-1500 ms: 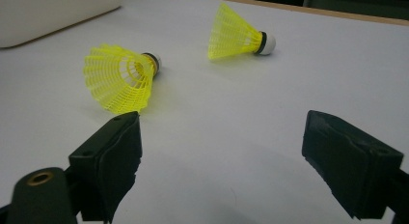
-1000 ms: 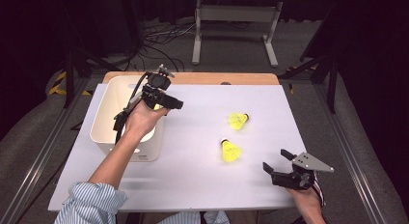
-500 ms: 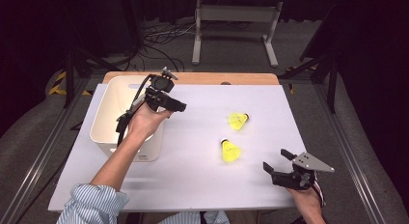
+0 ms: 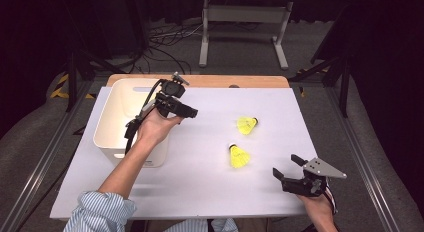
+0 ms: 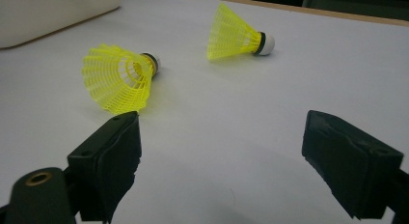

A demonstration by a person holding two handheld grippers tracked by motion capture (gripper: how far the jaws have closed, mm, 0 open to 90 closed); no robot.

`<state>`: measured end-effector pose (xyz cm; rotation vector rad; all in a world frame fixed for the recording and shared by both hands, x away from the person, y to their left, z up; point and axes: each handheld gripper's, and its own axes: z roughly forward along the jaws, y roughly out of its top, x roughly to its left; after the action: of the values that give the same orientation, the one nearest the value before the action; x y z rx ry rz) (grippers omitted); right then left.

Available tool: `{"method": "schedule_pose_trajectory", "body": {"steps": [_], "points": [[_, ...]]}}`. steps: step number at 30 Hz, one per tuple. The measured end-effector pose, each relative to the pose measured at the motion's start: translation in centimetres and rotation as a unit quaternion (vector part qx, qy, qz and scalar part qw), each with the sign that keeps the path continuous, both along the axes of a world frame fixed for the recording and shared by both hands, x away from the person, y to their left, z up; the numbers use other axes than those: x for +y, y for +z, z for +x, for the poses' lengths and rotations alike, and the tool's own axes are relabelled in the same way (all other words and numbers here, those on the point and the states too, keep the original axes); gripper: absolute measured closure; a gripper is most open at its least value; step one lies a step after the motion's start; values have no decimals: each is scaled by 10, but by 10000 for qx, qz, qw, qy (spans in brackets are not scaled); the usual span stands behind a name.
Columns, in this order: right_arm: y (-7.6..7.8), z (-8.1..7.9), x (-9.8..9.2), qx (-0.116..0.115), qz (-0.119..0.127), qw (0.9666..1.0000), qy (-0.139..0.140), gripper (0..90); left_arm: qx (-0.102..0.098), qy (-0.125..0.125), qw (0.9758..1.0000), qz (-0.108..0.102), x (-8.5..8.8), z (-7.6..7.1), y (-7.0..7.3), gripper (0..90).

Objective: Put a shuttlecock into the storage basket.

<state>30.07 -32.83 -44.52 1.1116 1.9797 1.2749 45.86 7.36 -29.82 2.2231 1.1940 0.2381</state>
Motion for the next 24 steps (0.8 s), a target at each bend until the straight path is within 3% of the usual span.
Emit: {"method": "schedule_pose_trajectory", "body": {"steps": [24], "points": [[0, 0, 0, 8, 20, 10000, -4, 143, 35, -177, 9998, -17, -15, -5, -11, 337]]}}
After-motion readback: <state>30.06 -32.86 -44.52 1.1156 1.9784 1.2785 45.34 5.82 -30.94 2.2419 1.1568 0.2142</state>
